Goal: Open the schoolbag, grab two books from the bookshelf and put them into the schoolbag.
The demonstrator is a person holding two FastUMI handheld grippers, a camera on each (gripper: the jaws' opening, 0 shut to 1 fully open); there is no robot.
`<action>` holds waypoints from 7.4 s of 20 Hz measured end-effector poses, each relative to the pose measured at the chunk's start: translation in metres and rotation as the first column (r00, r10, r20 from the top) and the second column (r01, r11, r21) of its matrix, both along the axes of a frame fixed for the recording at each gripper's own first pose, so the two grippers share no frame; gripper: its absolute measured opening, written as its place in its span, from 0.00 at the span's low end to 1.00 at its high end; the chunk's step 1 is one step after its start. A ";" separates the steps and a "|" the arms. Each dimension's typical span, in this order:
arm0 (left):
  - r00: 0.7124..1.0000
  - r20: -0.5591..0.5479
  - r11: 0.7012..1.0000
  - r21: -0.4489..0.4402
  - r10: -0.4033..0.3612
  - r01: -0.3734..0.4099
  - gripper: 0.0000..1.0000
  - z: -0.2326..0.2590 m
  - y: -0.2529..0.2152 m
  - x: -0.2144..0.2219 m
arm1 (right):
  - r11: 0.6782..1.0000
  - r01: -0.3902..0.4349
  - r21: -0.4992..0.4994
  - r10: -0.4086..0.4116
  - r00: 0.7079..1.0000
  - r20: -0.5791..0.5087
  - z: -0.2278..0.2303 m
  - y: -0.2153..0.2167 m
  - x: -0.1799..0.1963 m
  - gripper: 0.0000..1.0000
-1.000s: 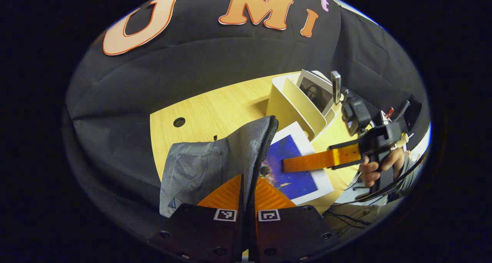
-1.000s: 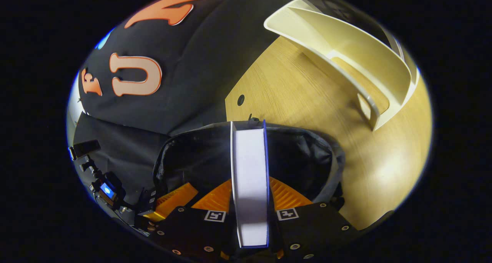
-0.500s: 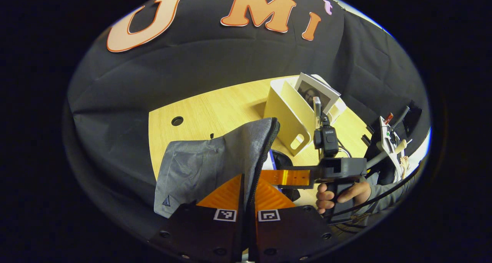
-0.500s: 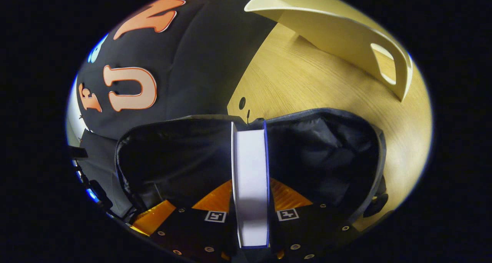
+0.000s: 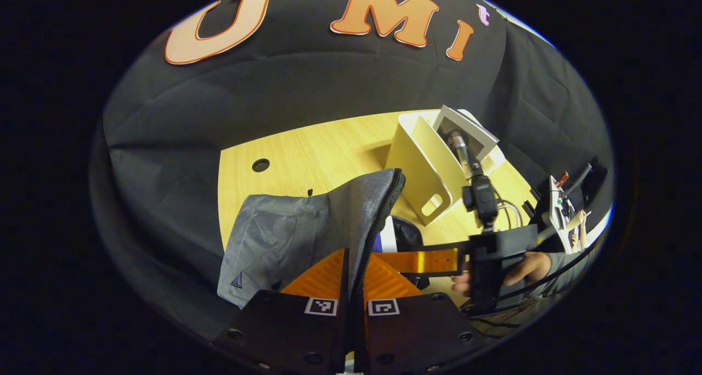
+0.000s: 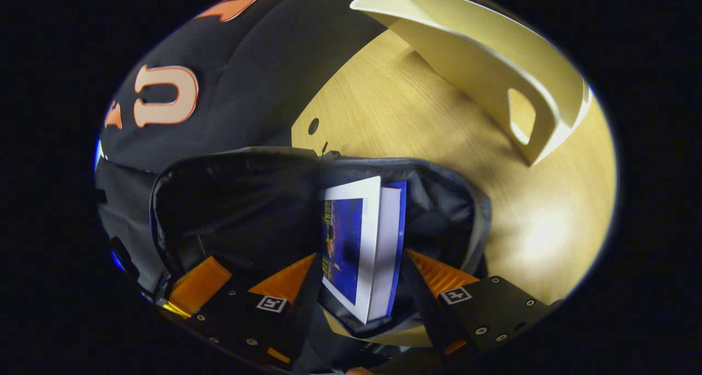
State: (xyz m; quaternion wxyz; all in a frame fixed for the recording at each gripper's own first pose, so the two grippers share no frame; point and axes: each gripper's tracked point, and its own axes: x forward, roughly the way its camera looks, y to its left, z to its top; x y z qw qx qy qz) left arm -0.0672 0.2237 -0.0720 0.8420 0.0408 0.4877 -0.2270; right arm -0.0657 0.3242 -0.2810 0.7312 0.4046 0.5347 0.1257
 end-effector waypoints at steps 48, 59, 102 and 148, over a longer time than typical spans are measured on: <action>0.961 -0.113 0.964 0.107 0.253 -0.242 0.06 -0.044 -0.020 -0.015 | 0.809 -0.244 -0.534 0.209 0.970 -0.127 0.048 -0.330 0.138 0.40; 0.988 -0.116 0.994 0.037 0.102 -0.099 0.06 -0.047 -0.017 -0.020 | 0.865 0.011 -0.502 0.002 1.000 0.026 0.141 -0.342 0.093 0.39; 0.990 0.019 0.983 -0.113 -0.143 0.144 0.06 0.014 0.033 0.002 | 0.948 0.276 0.158 -0.299 0.942 0.152 0.078 -0.018 0.013 0.38; 0.821 0.506 0.956 -0.248 0.265 -0.156 0.96 0.124 -0.197 0.029 | 0.807 0.394 -0.440 0.045 0.701 0.712 0.216 -0.333 0.062 0.97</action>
